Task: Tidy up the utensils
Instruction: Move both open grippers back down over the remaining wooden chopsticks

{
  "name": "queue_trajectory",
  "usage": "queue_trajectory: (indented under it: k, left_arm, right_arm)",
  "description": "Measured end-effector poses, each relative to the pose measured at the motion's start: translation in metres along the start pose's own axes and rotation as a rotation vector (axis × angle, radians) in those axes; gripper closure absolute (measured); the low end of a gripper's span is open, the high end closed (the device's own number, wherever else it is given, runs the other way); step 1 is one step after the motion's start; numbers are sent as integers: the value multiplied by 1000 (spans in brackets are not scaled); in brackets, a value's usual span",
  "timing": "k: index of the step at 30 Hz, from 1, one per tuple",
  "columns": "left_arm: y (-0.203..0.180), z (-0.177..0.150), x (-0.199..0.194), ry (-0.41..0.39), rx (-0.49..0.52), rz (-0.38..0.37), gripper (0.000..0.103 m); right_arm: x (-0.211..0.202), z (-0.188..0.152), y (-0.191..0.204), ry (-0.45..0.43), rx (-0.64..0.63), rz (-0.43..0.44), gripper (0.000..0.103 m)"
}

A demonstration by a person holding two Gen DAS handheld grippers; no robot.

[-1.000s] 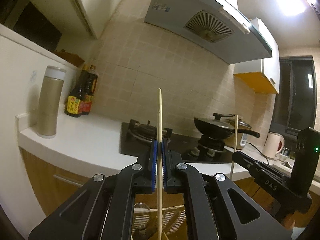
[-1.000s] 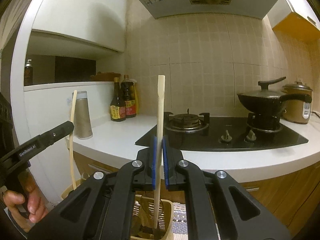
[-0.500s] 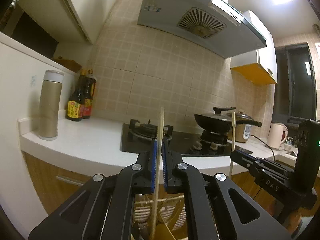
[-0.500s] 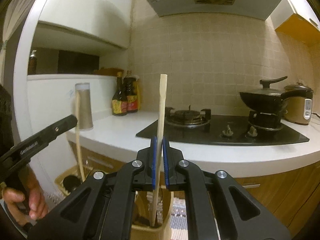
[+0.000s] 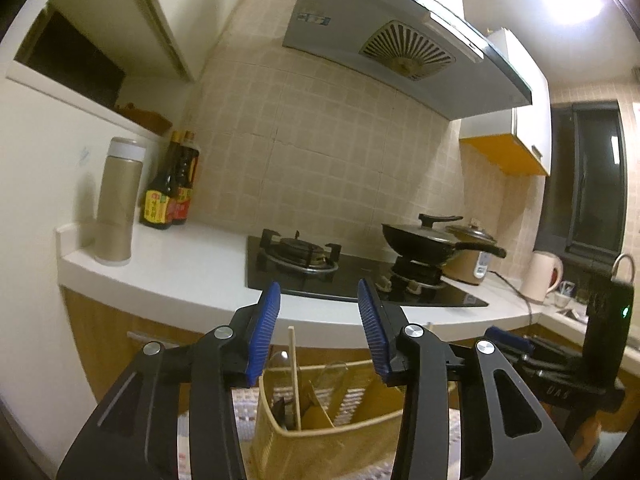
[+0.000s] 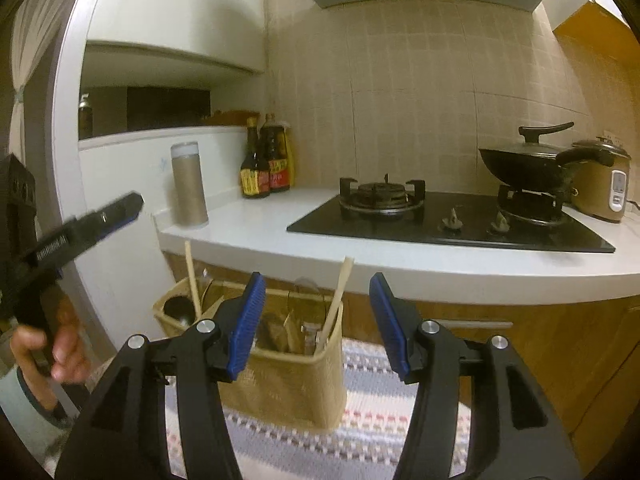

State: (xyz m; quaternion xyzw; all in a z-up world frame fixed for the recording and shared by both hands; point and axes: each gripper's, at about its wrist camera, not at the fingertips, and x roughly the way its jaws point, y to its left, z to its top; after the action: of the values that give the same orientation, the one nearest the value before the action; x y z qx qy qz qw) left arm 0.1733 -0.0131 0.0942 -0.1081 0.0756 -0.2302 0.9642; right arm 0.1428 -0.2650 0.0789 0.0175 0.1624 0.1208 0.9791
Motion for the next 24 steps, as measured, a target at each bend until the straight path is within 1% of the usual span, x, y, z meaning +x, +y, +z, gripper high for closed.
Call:
queue_trajectory:
  k: [2,5,9,11,14,16,17,18,21,24]
  left_arm:
    - [1,5,-9,10,-17,-6,60]
    - [2,12,-27,31,-34,-10,60]
    - [-1,17,-55,68,-4,43,58]
    - [-2,17,-72,77,18,70,54]
    - [2,16,-91,100,34,96,52]
    - [7,12,-99,161,33,112,50]
    - [10,9,-100,206,27,112,50]
    - [15,2,-100,271,11,109,50]
    - [28,-22,-96,443,-29,127,50]
    - [43,-49,-94,580,-71,144,52]
  right_arm:
    - [-8,0,5,28,-10,2,52]
    - [-18,-1,15,98,-22,0,52]
    - [-25,-11,29,233,6,27,52]
    - [-24,-18,33,300,32,35,52]
    - [-20,-32,36,414,87,56,52]
    - [-16,-41,36,499,137,72,52]
    - [-14,-47,36,542,163,82,52]
    - [-10,-55,35,604,205,99,52]
    - [-1,-77,34,733,288,136,52]
    - [5,-102,37,837,324,133,52]
